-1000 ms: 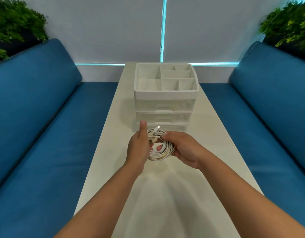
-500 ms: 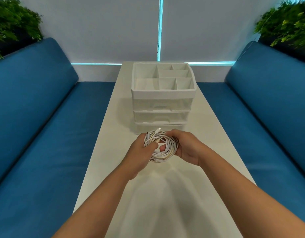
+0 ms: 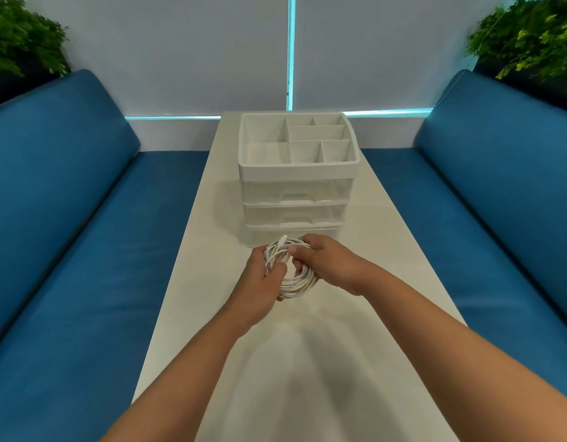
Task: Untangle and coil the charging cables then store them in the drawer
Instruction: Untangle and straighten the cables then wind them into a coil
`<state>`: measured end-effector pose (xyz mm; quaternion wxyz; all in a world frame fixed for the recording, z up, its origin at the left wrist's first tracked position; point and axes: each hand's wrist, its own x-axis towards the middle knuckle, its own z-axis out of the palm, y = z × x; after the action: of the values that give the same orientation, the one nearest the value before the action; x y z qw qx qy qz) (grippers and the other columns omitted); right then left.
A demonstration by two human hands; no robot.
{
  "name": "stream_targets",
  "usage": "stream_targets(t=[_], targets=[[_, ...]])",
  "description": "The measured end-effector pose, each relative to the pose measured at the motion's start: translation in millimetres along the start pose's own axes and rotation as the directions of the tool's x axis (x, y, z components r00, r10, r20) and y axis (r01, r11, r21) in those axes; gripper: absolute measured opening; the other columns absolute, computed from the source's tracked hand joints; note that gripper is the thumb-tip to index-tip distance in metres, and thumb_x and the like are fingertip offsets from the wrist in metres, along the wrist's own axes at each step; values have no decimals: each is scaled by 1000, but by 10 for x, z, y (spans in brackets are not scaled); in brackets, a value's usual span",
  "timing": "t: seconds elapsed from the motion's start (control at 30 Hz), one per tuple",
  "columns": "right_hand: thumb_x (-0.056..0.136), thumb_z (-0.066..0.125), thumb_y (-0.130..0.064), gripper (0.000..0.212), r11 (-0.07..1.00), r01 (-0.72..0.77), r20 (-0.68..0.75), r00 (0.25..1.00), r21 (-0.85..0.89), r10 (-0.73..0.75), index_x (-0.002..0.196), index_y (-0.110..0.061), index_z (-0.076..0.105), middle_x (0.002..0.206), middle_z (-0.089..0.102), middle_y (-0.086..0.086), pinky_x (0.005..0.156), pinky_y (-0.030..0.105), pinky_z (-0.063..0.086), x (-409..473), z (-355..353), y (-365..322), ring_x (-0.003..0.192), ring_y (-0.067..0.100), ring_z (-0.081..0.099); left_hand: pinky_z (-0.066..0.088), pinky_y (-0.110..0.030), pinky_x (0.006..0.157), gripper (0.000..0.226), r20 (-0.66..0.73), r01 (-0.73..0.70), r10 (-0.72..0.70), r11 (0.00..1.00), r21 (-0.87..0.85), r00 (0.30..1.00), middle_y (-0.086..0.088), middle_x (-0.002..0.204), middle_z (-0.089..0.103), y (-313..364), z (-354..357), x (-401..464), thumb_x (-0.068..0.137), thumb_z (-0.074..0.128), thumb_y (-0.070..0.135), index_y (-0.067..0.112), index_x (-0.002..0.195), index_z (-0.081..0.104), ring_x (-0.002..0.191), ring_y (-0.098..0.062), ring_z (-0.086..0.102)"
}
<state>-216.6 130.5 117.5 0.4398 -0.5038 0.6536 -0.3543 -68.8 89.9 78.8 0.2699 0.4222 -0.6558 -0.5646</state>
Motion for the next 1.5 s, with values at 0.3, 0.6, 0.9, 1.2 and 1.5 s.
stream_targets(t=[0.3, 0.6, 0.9, 1.2, 1.5], targets=[[100, 48, -28, 19, 997, -13, 134, 991, -78, 23, 96, -13, 58, 73, 55, -4, 64, 23, 39, 34, -71, 109, 65, 9, 50, 49, -33, 61, 31, 197, 104, -99, 994, -16, 975, -4, 102, 73, 80, -156, 109, 89, 70, 30, 22, 115, 54, 93, -18, 72], [96, 46, -23, 28, 952, -70, -38, 996, 298, 85, 95, -3, 66, 85, 61, 11, 72, 31, 45, 108, -63, 187, 76, 21, 56, 39, -37, 74, 23, 144, 117, -88, 971, -208, 986, 1, 87, 59, 4, -18, 97, 102, 47, 35, 22, 115, 60, 76, -15, 53], [102, 34, -46, 47, 992, 20, -315, 949, 123, 20, 96, -8, 60, 81, 63, 3, 65, 21, 49, 52, 244, 273, 66, 8, 61, 54, -51, 79, 27, 56, -19, 29, 985, -172, 998, -19, 110, 58, -127, 57, 41, 105, 37, 37, 30, 128, 49, 88, -25, 60], [89, 39, -22, 21, 908, -19, -437, 872, 418, 219, 72, -11, 46, 64, 42, 6, 57, 33, 36, 135, 232, 20, 56, 20, 40, 50, -31, 74, 27, -44, -111, 103, 950, -291, 994, 4, 89, 58, -32, 161, 23, 105, 37, 35, 27, 123, 56, 81, -13, 58], [97, 42, -35, 33, 974, 4, -426, 900, 225, 94, 77, -11, 54, 68, 53, 11, 54, 26, 43, 175, 120, 17, 53, 18, 54, 49, -30, 59, 61, 139, 205, -152, 773, -601, 979, -13, 77, 68, 197, 136, 90, 97, 37, 59, 10, 102, 72, 66, -23, 62]])
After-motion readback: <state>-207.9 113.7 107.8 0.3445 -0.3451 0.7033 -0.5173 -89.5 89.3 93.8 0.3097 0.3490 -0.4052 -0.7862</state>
